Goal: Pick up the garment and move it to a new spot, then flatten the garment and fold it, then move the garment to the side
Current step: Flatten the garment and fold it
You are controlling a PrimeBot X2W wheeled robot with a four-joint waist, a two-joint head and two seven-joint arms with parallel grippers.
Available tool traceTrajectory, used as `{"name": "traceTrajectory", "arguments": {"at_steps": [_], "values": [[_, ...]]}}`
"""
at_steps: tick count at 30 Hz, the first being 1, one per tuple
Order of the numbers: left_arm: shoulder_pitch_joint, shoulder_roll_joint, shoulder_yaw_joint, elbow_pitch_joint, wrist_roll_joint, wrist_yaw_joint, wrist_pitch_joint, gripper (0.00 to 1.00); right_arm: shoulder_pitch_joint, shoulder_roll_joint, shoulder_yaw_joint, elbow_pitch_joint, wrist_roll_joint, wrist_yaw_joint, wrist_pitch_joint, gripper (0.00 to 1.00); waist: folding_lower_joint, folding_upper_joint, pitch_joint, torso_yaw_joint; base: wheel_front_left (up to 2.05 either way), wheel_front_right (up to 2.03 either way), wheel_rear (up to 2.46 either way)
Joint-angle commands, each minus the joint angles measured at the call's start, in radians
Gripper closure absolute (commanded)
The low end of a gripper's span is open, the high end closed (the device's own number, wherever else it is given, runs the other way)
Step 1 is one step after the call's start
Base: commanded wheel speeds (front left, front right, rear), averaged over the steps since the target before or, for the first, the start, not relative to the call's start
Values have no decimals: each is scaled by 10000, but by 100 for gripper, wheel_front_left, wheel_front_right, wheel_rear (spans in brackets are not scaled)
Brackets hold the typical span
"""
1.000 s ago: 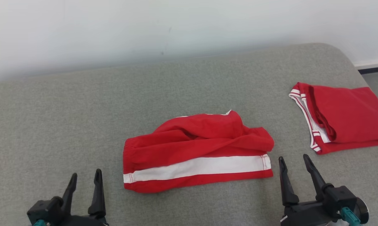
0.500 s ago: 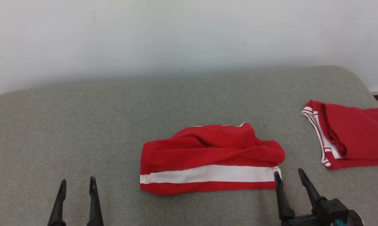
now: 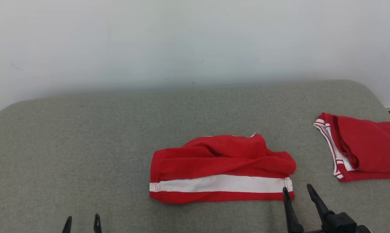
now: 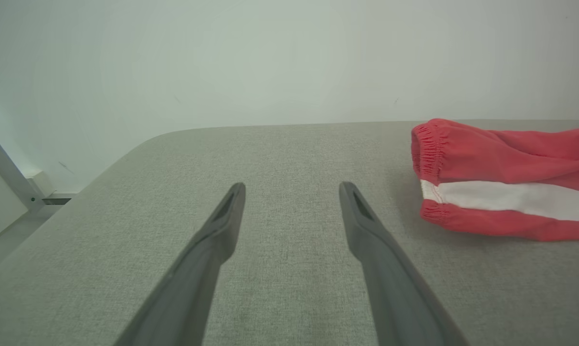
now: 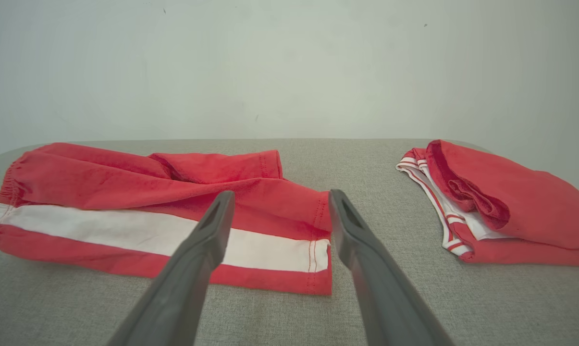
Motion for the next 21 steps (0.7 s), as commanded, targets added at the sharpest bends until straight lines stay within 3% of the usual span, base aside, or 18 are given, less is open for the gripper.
{"name": "traceTrajectory", "arguments": {"at_steps": [1,6,21], "values": [[-26,-18,32,118,4,-60,-28,0,35,17,-11,-20,-18,-24,-35,0,0,1,4,-10,0,0,0],[-309,-40,83,603,4,-319,-29,0,18,17,-70,-93,22,-24,-37,0,0,1,34,-63,0,0,0],[-448,-172,228,878,135,-502,-29,0,-3,17,-96,-309,99,-24,3,0,0,1,194,-209,0,0,0]]}}
